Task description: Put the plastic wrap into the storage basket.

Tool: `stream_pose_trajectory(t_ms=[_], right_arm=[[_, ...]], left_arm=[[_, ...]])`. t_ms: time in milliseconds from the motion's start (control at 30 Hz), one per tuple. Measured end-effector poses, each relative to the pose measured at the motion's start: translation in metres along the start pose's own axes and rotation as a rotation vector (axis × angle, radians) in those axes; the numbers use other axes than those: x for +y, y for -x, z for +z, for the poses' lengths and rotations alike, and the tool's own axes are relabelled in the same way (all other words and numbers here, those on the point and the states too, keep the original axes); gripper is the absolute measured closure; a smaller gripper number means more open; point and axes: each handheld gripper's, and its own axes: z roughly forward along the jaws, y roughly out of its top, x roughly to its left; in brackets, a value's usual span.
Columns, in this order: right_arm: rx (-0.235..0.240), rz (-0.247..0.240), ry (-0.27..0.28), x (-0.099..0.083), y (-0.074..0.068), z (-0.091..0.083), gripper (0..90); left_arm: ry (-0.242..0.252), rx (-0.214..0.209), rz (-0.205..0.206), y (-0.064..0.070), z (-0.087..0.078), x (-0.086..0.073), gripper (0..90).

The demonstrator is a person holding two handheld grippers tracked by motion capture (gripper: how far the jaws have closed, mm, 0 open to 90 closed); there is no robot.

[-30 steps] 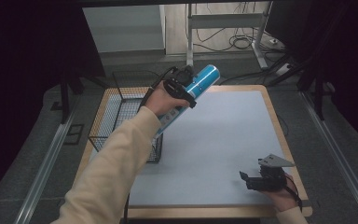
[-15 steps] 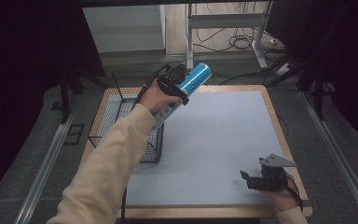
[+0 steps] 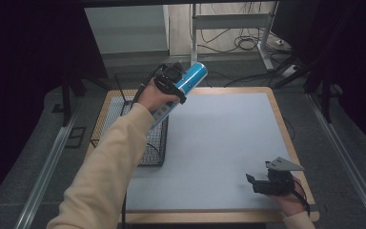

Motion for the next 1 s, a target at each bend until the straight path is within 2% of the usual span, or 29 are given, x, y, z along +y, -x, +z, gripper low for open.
stream_pose_trajectory(t_ms=[333,433,533,733,900,1000], right_arm=[[0.002,0.002,-0.002,0.0,0.0,0.0,12.1],[0.001,0.002,-0.004,0.0,0.0,0.001,12.1],[-0.001,0.002,-0.005,0.0,0.0,0.001,12.1],[-0.004,0.003,-0.008,-0.001,0.001,0.001,12.1],[-0.002,0.004,-0.011,-0.001,0.001,0.002,12.1],[-0.003,0.003,-0.014,-0.002,0.001,0.002,12.1]], left_arm=[[-0.007,0.027,-0.042,-0.023,0.008,-0.009,31.3],[-0.027,0.024,-0.047,-0.031,0.011,-0.011,31.3],[-0.038,0.041,-0.058,-0.037,0.014,-0.013,31.3],[-0.032,0.043,-0.092,-0.049,0.025,-0.016,31.3],[-0.043,0.056,-0.086,-0.055,0.034,-0.02,31.3],[-0.067,0.057,-0.096,-0.06,0.043,-0.023,31.3]])
